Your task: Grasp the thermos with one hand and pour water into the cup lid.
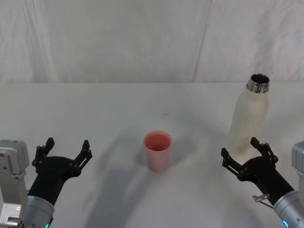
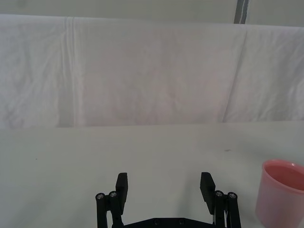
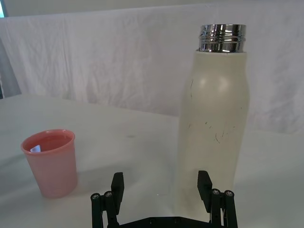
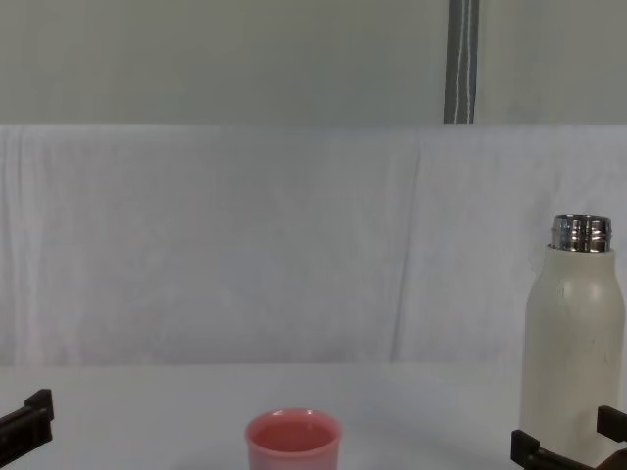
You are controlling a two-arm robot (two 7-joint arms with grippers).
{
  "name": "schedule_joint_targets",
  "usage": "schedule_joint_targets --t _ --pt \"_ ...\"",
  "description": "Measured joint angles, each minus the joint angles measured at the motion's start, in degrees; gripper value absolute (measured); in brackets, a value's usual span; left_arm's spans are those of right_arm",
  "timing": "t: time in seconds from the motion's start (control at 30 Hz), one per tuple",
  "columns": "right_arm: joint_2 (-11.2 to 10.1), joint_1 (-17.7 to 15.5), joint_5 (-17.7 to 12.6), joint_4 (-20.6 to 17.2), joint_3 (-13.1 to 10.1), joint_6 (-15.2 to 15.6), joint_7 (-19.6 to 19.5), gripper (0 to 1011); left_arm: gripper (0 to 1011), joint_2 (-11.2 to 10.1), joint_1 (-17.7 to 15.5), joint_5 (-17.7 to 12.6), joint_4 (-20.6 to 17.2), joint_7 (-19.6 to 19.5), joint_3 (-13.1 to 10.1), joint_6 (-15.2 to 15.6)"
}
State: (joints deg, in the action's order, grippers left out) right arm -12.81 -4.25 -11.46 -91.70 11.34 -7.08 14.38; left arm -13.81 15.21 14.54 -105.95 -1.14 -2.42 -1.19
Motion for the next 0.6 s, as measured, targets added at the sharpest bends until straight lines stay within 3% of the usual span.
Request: schedule_joint_targets --t 0.6 --pt "0.0 0.0 0.0 0.0 -0.1 0.0 0.0 1001 1001 0.0 0.0 0.0 0.0 0.0 0.0 0.0"
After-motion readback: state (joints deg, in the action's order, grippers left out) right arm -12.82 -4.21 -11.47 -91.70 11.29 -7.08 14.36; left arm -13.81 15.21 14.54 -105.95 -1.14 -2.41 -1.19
